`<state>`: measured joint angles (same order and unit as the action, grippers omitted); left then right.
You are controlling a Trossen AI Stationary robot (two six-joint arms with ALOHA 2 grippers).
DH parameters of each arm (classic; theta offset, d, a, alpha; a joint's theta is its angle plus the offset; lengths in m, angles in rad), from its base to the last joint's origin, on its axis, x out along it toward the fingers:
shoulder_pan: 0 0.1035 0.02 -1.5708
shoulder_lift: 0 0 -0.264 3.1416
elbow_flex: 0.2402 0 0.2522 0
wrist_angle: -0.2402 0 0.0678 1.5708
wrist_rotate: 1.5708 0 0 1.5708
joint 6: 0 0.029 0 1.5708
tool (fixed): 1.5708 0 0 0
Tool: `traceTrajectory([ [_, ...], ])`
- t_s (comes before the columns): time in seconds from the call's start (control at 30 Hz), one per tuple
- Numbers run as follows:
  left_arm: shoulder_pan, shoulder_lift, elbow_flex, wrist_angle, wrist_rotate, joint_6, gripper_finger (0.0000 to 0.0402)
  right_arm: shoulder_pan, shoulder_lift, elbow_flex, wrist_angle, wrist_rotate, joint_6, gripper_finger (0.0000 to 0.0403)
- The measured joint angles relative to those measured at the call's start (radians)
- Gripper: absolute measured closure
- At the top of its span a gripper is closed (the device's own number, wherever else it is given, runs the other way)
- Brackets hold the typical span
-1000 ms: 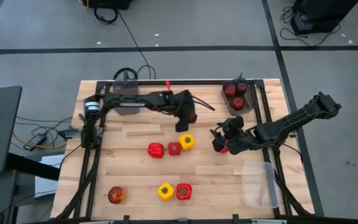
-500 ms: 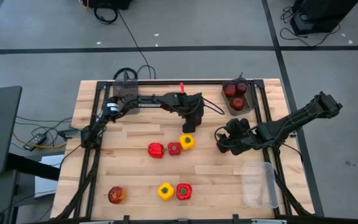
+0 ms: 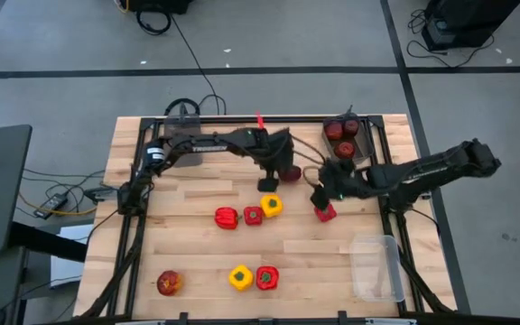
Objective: Sort produce into baskets
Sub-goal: Put the right apple into the right dark gray bin
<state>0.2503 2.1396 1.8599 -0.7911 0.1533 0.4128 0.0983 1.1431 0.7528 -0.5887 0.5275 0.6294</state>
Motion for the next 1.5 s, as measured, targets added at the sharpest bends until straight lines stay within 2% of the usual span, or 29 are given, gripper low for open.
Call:
traceTrajectory([
  [0.1,0.039,-0.030,0.001,0.017,0.129,0.025,0.0031,-0.114,0.000,0.032,0.078,-0.091,-0.179,0.0110],
  [0.2,0.078,-0.061,-0.020,-0.002,0.196,0.027,0.0031,-0.208,0.000,0.068,0.110,-0.180,-0.336,0.0092],
  [0.43,0.137,-0.209,-0.203,0.021,0.170,0.020,0.0031,-0.309,0.050,0.079,0.179,-0.350,-0.565,0.0071],
  [0.57,0.147,-0.334,-0.333,0.070,0.100,-0.002,0.0036,-0.309,0.155,0.082,0.221,-0.339,-0.660,0.0072],
  [0.7,0.149,-0.476,-0.490,0.156,0.027,-0.042,0.0041,-0.303,0.269,0.145,0.206,-0.316,-0.752,0.0074],
  [0.83,0.149,-0.619,-0.651,0.247,-0.011,-0.079,0.0045,-0.283,0.384,0.244,0.131,-0.350,-0.938,0.0068],
  [1.0,0.143,-0.761,-0.824,0.388,-0.018,-0.134,0.0046,-0.256,0.509,0.408,-0.009,-0.299,-1.107,0.0042],
  [1.17,0.138,-0.817,-0.916,0.449,-0.052,-0.183,0.0046,-0.275,0.645,0.582,-0.174,-0.311,-1.107,0.0008],
  [1.27,0.138,-0.818,-0.933,0.445,-0.064,-0.186,0.0046,-0.289,0.728,0.670,-0.269,-0.365,-1.106,0.0005],
  [1.5,0.134,-0.814,-0.950,0.450,-0.074,-0.185,0.0046,-0.297,0.841,0.789,-0.378,-0.360,-1.136,0.0004],
])
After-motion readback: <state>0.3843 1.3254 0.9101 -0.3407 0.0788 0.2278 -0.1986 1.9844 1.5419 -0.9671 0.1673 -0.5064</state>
